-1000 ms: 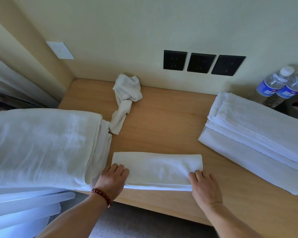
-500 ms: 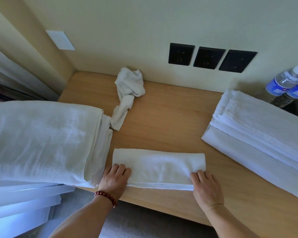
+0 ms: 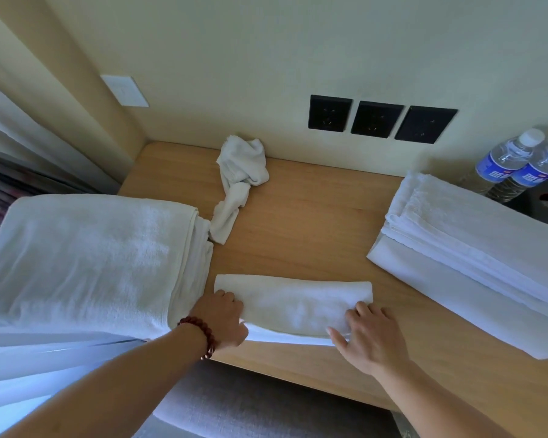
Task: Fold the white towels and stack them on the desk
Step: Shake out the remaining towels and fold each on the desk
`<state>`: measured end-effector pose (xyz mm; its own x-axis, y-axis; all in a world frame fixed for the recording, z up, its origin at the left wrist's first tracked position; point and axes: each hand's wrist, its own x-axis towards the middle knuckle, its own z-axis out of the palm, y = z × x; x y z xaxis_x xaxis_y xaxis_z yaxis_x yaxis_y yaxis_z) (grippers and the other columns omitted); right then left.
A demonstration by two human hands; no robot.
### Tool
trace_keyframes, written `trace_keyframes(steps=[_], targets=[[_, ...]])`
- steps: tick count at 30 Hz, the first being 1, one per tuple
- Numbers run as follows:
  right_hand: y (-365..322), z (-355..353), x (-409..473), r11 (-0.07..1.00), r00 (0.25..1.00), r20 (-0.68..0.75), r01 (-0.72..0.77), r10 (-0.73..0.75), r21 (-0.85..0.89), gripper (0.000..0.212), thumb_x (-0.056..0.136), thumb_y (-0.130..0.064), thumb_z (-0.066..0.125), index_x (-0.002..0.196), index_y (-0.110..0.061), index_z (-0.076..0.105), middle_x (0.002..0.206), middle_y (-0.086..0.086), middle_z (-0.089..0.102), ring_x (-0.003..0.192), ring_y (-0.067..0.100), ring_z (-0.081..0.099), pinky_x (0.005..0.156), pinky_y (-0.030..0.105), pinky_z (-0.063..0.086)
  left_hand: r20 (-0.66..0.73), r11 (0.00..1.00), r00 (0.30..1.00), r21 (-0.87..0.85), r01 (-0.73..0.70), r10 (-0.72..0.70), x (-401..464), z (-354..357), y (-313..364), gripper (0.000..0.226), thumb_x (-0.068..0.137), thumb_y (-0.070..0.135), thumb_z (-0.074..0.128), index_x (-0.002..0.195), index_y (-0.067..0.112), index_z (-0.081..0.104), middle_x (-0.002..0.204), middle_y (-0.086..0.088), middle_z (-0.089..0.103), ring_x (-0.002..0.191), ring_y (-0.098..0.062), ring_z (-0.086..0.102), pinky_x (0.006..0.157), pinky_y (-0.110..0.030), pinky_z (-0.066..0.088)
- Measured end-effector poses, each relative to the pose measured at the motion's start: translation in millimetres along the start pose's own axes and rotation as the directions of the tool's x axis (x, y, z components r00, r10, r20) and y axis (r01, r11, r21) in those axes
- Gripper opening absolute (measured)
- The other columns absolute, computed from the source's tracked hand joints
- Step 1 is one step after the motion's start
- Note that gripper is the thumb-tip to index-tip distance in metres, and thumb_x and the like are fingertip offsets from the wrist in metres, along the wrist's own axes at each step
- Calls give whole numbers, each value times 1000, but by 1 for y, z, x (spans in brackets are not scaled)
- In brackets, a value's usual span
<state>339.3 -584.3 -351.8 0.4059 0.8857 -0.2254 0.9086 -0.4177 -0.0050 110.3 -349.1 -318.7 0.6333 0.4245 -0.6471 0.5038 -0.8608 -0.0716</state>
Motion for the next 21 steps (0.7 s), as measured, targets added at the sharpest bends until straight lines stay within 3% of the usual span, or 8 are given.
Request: trace_keyframes(steps=[2, 4, 5, 8, 12, 16, 19, 21], targets=[[-4, -5, 9, 999, 998, -35, -44, 43, -20, 62, 95, -64, 34, 66, -19, 65, 69, -1, 60, 65, 23, 58, 67, 39, 45, 67, 999, 997, -23, 47, -45, -1, -16, 4, 70, 93, 71, 19, 89, 18, 65, 91, -3, 65, 84, -19, 60, 75, -34, 49], [-13, -7, 19, 998, 996, -69, -56, 54, -22, 55, 95, -51, 31, 71, -17, 66, 70, 1, 60, 65, 25, 56, 65, 39, 46, 82, 993, 994, -81, 85, -79, 3, -29, 12, 85, 89, 80, 6, 71, 17, 59, 71, -1, 61, 66, -16, 58, 65, -31, 46], [-18, -7, 24, 999, 995, -91, -46, 45, -10, 47, 93, -43, 32, 77, -15, 66, 74, 2, 59, 66, 26, 55, 65, 39, 46, 44, 993, 995, -82, 89, -86, 6, -34, 16, 82, 91, 78, 7, 74, 17, 59, 70, -1, 60, 65, -16, 57, 63, -31, 45], [-30, 0, 30, 998, 990, -135, 52, -45, 45, 32, 92, -35, 43, 107, -15, 63, 103, 5, 58, 84, 29, 58, 80, 44, 48, -187, 999, 981, -13, 52, -54, 17, -31, 26, 51, 105, 50, 22, 110, 15, 59, 97, -2, 64, 88, -20, 61, 73, -34, 47], [-47, 17, 17, 991, 999, 0, 50, -50, 128, 63, 94, -55, 43, 148, -23, 42, 148, 13, 43, 131, 36, 47, 111, 56, 34, -257, 998, 966, -61, 24, -38, 28, -7, 45, 34, 100, 19, 35, 131, 13, 48, 124, -7, 54, 111, -24, 52, 91, -35, 47], [-58, 36, 5, 983, 995, 100, -38, 20, 180, 79, 94, -72, 29, 159, -28, 23, 167, 12, 14, 153, 39, 15, 119, 63, 11, -300, 978, 942, -182, 102, -153, 29, 19, 57, 54, 94, 30, 45, 146, 19, 40, 151, -14, 39, 140, -33, 36, 114, -51, 32], [-57, 42, 11, 983, 993, 114, -44, 24, 181, 82, 94, -76, 25, 160, -28, 21, 168, 11, 7, 153, 39, 9, 118, 64, 14, -243, 954, 939, -234, 187, -244, 35, 35, 53, 67, 98, 47, 23, 159, 29, 0, 166, -9, -5, 153, -32, -5, 119, -61, -2], [-54, 44, 19, 985, 994, 110, -34, 16, 168, 82, 94, -77, 22, 160, -28, 19, 168, 12, 4, 154, 39, 6, 118, 65, 14, -274, 946, 923, -252, 202, -270, 42, 39, 51, 67, 98, 52, 14, 158, 30, -7, 166, -8, -10, 153, -30, -12, 119, -62, -5]])
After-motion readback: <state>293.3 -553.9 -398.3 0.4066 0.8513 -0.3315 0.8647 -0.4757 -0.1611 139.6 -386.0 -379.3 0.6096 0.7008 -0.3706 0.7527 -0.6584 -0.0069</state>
